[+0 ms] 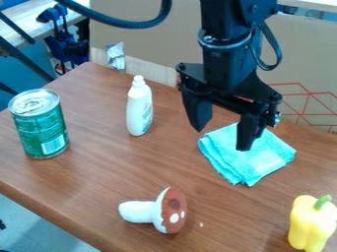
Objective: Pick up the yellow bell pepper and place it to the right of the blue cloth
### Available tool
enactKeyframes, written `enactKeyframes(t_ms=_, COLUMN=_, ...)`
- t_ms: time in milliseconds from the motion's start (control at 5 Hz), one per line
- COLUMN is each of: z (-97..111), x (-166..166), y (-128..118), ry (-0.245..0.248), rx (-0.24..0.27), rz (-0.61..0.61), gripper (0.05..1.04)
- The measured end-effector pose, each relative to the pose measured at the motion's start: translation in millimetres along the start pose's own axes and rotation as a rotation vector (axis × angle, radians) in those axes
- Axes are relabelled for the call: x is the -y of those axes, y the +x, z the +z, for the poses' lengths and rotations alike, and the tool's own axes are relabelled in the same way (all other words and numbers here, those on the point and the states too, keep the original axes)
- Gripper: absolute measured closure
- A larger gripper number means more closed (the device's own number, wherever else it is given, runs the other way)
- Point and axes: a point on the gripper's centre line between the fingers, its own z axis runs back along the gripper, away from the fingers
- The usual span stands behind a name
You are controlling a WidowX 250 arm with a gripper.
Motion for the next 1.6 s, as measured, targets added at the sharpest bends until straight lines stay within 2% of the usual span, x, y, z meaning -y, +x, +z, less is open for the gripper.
enactKeyframes(t_ms=200, z=-8, x=1, y=-3, ry=0.001, rx=-0.023, rz=-0.001, gripper=0.081)
enactKeyframes(t_ms=400, z=-12, x=30, y=1, ry=-0.080, rx=0.030, rz=-0.014, gripper=0.081)
enactKeyframes(t_ms=800, z=-25, x=59, y=-11, ry=-0.111, rx=0.012, rz=-0.044, gripper=0.081)
enactKeyframes(t_ms=1000, z=-49, x=68, y=-10, ry=-0.117, rx=-0.051, rz=-0.056, gripper=0.081)
enactKeyframes(t_ms=1200, z=-56, x=81, y=2, ry=-0.109, rx=-0.047, rz=-0.082, gripper=0.081)
enactKeyframes(t_ms=1600, z=-71, x=92, y=9, ry=-0.081, rx=-0.082, rz=-0.089, gripper=0.081)
